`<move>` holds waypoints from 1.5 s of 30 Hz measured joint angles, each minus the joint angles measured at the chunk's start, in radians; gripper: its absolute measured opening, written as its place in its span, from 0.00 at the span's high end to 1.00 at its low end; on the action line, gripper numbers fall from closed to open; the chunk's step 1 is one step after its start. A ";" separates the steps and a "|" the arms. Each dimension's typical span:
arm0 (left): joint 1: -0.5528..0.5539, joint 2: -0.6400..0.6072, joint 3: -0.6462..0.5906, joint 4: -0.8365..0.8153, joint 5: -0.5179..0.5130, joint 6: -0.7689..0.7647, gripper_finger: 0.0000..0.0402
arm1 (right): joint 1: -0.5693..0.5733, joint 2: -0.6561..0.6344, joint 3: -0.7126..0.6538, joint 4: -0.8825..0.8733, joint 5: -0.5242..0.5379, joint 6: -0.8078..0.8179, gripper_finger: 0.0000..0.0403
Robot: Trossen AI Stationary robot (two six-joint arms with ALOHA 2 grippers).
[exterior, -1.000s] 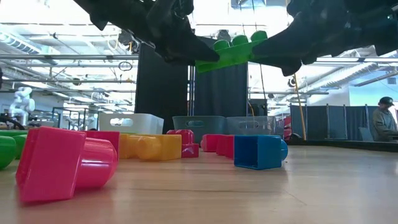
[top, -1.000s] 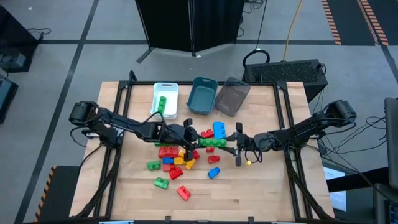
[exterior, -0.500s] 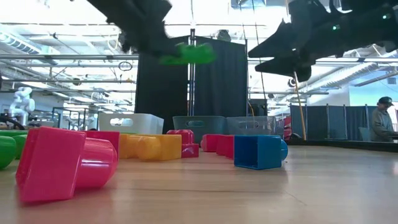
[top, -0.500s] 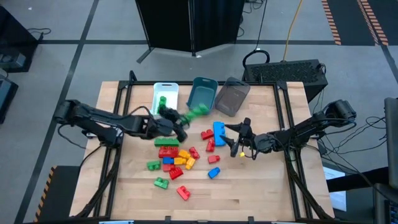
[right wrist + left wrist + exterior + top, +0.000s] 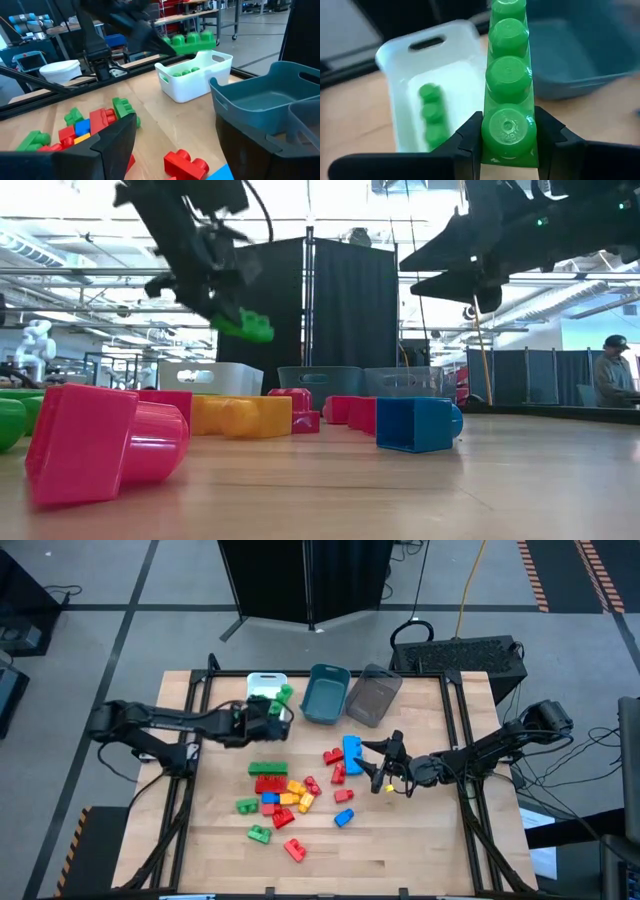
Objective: Sort blocks by size
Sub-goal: Put the 4 studs green game piece into the white bin, then put the 4 studs blue game piece into the white bin
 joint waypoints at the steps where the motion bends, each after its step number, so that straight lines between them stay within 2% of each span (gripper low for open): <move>1: 0.027 0.013 0.000 -0.008 0.015 0.000 0.77 | 0.000 0.000 0.000 0.000 0.000 0.000 0.36; 9: 0.172 0.053 0.000 -0.019 0.091 0.000 0.77 | 0.007 0.000 0.000 -0.001 -0.026 0.000 0.36; 17: 0.235 0.063 0.000 -0.035 0.216 0.004 0.77 | 0.008 0.000 0.000 -0.001 -0.026 0.000 0.36; 25: 0.277 0.115 0.000 -0.013 0.295 0.000 0.76 | 0.008 0.000 0.000 -0.001 -0.026 0.023 0.36; 31: 0.275 0.139 0.000 -0.011 0.301 -0.023 0.68 | 0.008 0.000 0.000 -0.001 -0.053 0.026 0.36; 41: 0.275 0.141 0.000 -0.013 0.349 -0.023 0.48 | 0.008 0.000 0.000 0.000 -0.053 0.026 0.36; 45: 0.275 0.136 0.000 0.037 0.349 0.089 0.45 | 0.008 0.000 0.000 -0.001 -0.053 0.026 0.36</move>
